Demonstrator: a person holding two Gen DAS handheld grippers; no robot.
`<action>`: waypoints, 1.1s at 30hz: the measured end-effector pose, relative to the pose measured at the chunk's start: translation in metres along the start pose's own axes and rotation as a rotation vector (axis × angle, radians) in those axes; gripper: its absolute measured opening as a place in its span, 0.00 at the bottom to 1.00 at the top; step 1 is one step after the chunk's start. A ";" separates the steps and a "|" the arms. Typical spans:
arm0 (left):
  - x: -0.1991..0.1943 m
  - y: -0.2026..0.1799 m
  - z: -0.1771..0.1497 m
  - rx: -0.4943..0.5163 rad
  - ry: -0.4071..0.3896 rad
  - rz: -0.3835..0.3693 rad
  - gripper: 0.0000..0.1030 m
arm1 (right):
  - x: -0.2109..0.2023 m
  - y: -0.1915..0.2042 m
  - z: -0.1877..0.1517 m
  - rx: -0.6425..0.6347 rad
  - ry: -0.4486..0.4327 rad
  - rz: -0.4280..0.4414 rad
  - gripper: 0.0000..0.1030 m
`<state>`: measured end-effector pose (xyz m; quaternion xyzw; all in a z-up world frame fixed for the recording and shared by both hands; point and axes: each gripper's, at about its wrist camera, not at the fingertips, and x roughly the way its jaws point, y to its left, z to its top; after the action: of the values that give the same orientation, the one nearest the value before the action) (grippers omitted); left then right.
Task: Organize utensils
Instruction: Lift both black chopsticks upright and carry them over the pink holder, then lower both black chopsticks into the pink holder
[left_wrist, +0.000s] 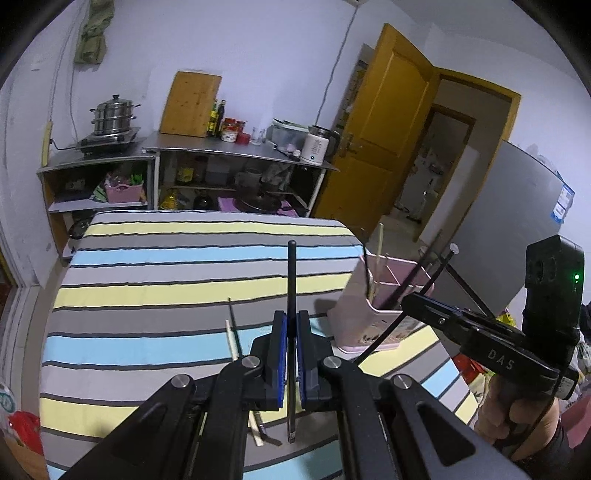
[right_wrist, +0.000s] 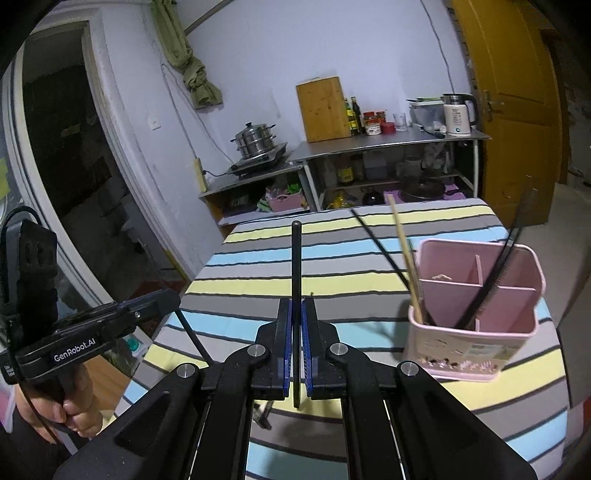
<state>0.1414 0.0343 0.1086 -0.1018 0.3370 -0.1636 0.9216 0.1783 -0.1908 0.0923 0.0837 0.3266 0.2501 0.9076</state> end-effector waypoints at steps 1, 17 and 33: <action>0.001 -0.004 -0.001 0.002 0.005 -0.005 0.04 | -0.002 -0.001 -0.001 0.004 -0.001 -0.004 0.05; 0.035 -0.080 0.036 0.072 0.007 -0.140 0.04 | -0.065 -0.064 0.013 0.092 -0.107 -0.121 0.05; 0.074 -0.134 0.121 0.136 -0.106 -0.174 0.04 | -0.088 -0.092 0.071 0.083 -0.275 -0.214 0.05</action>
<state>0.2427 -0.1080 0.1961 -0.0765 0.2659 -0.2599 0.9251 0.2022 -0.3142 0.1662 0.1194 0.2164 0.1245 0.9609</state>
